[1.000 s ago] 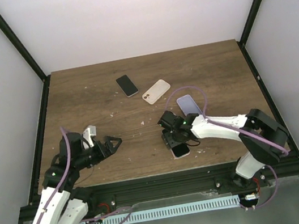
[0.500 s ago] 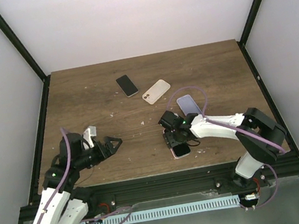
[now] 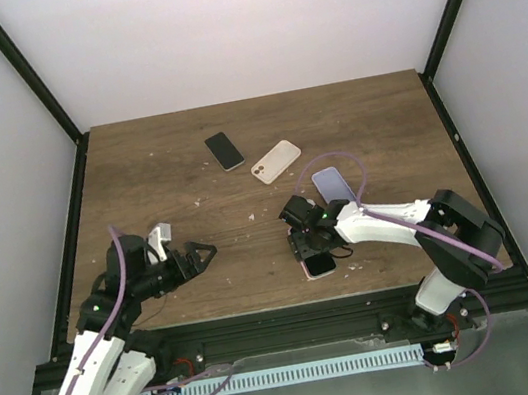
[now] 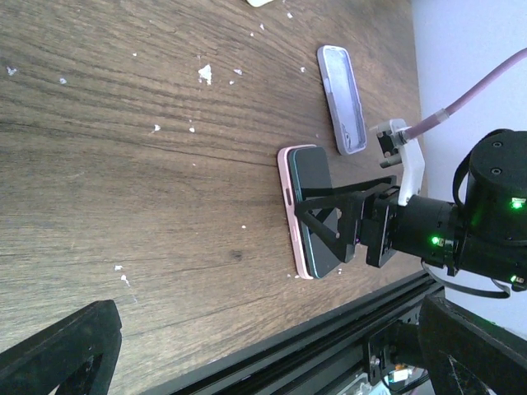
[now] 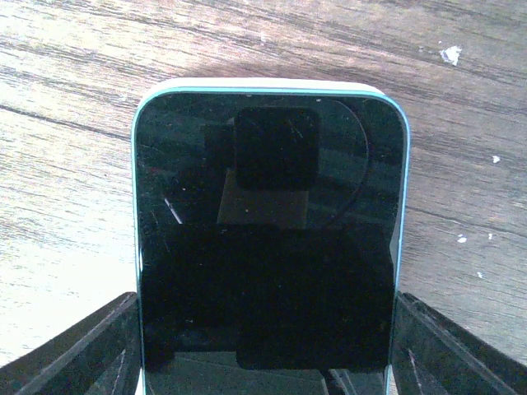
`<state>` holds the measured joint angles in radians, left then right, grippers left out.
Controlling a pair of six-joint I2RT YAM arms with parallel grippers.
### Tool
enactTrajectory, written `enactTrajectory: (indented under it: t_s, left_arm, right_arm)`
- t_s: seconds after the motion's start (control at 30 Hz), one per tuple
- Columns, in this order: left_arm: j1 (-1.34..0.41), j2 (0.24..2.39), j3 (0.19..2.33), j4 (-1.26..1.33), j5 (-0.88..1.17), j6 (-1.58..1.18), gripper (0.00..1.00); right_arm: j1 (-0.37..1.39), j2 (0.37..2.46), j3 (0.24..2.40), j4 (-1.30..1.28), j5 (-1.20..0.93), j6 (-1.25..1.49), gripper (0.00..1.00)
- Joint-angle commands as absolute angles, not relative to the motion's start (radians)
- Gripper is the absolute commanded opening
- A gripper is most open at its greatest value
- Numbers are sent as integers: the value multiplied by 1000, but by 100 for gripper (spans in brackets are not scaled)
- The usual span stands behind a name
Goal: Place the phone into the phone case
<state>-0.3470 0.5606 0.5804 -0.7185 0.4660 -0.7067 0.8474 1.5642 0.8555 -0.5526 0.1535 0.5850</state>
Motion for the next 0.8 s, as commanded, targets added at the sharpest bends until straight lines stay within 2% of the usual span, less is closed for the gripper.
enactTrajectory:
  t_s: [0.0,0.03,0.2,0.37,0.47,0.63,0.77]
  left_arm:
    - [-348,569,578,-701,476,-701,100]
    - [-348,574,579,-702,477,-700,100]
    - [-348,584,584,-703,479,-697,100]
    - [-351,590,583,-699,477,-697,100]
    - [-357,597,576,-693,479,-699,100]
    - [-370,613,564,-666,490,-709,96]
    - [-376,618,556,-637,505,-721,92]
  right_arm:
    - [841,1555,885,-572,165,602,82]
    - [841,1548,890,-579,169,599,86]
    - [839,1516,891,-594,168,586,94]
    - [819,1483,865,-594,149,584,95]
    - [790,1446,824,-567,105,569,92]
    - [735,1395,758,-519,36,555,78]
    - [718,1390,718,-484,-1,552,73]
